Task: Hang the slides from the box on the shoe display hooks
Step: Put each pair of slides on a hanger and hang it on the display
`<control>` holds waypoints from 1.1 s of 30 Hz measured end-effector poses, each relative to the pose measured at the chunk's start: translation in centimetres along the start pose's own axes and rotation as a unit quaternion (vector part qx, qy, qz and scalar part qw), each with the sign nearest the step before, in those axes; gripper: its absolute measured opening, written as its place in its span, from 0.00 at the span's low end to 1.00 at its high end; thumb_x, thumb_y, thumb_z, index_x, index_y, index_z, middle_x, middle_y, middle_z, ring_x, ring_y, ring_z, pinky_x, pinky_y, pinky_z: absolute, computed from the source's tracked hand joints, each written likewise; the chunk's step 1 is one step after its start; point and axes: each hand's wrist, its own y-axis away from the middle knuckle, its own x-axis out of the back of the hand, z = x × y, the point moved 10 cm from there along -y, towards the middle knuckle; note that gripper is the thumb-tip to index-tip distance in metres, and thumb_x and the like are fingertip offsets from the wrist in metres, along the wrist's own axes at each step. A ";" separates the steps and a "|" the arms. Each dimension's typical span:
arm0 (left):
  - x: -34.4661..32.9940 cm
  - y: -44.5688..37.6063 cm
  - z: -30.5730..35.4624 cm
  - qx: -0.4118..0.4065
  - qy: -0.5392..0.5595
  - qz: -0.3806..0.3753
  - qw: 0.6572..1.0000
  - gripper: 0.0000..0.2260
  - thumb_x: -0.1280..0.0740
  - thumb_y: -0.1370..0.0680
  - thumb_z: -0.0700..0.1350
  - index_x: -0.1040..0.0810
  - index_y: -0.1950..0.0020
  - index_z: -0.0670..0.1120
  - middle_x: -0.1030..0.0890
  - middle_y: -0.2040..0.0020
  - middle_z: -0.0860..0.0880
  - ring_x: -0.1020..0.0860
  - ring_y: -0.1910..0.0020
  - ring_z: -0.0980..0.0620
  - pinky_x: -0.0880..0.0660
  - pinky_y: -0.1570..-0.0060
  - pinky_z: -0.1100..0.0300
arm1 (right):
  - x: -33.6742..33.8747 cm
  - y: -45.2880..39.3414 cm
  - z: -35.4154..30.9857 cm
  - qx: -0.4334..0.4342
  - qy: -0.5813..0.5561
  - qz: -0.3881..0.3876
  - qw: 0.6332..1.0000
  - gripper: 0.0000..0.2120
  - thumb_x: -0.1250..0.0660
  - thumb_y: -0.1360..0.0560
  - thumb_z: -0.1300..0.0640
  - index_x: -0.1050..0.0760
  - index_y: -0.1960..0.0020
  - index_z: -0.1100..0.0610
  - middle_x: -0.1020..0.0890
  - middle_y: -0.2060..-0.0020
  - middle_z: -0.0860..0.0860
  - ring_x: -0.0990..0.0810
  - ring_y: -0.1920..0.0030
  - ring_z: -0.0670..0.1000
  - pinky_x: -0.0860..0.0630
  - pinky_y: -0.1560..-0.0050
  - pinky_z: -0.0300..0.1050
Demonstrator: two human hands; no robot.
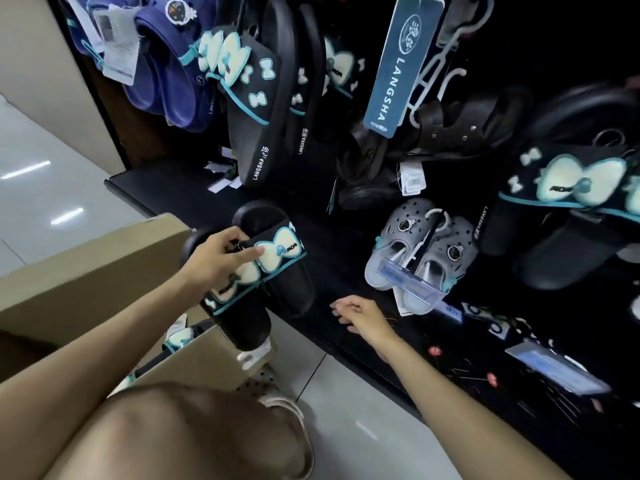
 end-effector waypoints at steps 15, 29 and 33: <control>-6.3 2.4 -0.9 0.020 -0.016 -0.109 0.994 0.09 0.27 0.27 0.52 0.22 0.50 0.52 0.26 0.62 0.47 0.28 0.68 0.55 0.31 0.69 0.64 | 7.3 1.6 14.2 -0.110 0.049 0.182 0.976 0.06 0.32 0.23 0.63 0.18 0.48 0.58 0.16 0.56 0.52 0.20 0.53 0.49 0.29 0.57 0.28; -9.6 4.4 -1.4 0.047 -0.069 -0.205 0.975 0.27 0.30 0.44 0.70 0.22 0.50 0.60 0.21 0.51 0.41 0.22 0.47 0.41 0.28 0.43 0.46 | 15.4 8.0 22.2 -0.134 0.062 0.350 0.925 0.08 0.28 0.25 0.62 0.19 0.47 0.57 0.17 0.49 0.57 0.20 0.44 0.60 0.23 0.42 0.53; -10.7 4.4 -0.5 0.043 -0.097 -0.201 0.974 0.23 0.28 0.37 0.67 0.22 0.48 0.57 0.19 0.53 0.43 0.20 0.52 0.43 0.25 0.49 0.48 | 16.5 8.9 23.8 -0.212 0.103 0.355 0.904 0.17 0.27 0.26 0.58 0.22 0.38 0.55 0.24 0.39 0.58 0.28 0.37 0.64 0.27 0.42 0.55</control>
